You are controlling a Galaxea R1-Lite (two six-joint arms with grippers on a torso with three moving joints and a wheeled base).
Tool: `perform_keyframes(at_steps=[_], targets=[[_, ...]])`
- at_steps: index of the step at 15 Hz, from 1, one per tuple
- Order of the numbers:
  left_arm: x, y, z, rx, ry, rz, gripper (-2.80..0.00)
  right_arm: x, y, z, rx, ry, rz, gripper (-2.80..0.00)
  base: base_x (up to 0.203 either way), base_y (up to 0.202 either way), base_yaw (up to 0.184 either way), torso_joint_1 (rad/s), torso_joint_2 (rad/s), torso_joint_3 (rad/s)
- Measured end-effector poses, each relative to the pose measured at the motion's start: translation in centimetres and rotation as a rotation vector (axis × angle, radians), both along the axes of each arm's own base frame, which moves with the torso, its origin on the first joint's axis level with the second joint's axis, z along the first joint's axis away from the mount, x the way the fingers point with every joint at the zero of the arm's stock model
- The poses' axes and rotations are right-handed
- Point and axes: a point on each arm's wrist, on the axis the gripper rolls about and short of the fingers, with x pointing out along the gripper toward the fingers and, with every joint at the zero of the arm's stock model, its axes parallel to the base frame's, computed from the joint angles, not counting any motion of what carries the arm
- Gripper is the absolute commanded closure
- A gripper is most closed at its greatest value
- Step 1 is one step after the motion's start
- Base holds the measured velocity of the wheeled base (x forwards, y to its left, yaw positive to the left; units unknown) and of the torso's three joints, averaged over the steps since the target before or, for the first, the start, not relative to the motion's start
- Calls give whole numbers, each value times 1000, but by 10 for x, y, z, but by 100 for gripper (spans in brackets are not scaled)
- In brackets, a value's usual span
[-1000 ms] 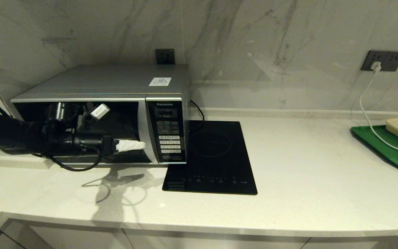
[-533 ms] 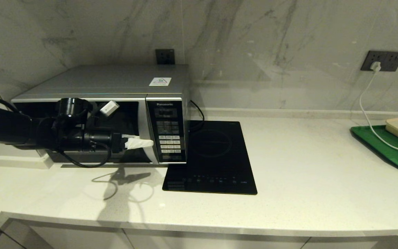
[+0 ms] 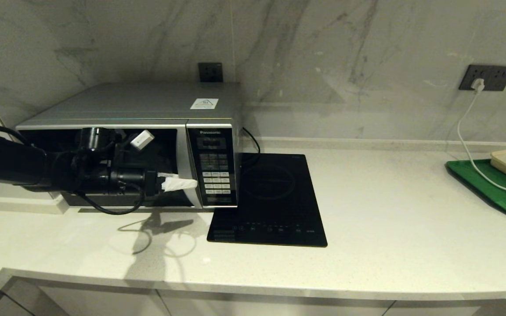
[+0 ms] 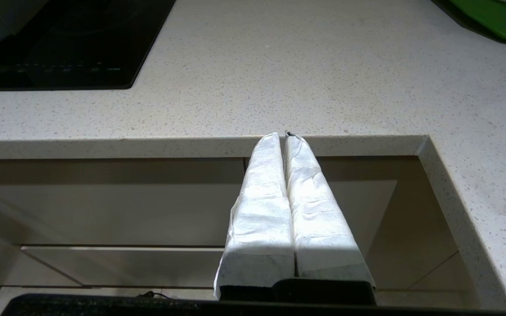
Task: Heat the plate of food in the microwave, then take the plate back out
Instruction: Open the microwave oven
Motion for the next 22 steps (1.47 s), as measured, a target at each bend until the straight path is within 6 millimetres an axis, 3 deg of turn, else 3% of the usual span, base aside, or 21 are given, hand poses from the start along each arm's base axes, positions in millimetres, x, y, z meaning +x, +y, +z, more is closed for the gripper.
perform_keyframes(at_steps=[6,13,19,22], targets=[[-4,1,-11,-35,56,-27,-280,0,0,0,0,0,0,0,0,0,0,0,0,0],[-29,34,-30,-79,161,19,-280,0,0,0,0,1,0,0,0,0,0,0,0,0],[-29,44,-18,-59,80,53,-280,0,0,0,0,0,0,0,0,0,0,0,0,0],[-18,34,-3,-30,-9,48,-280,0,0,0,0,1,0,0,0,0,0,0,0,0]])
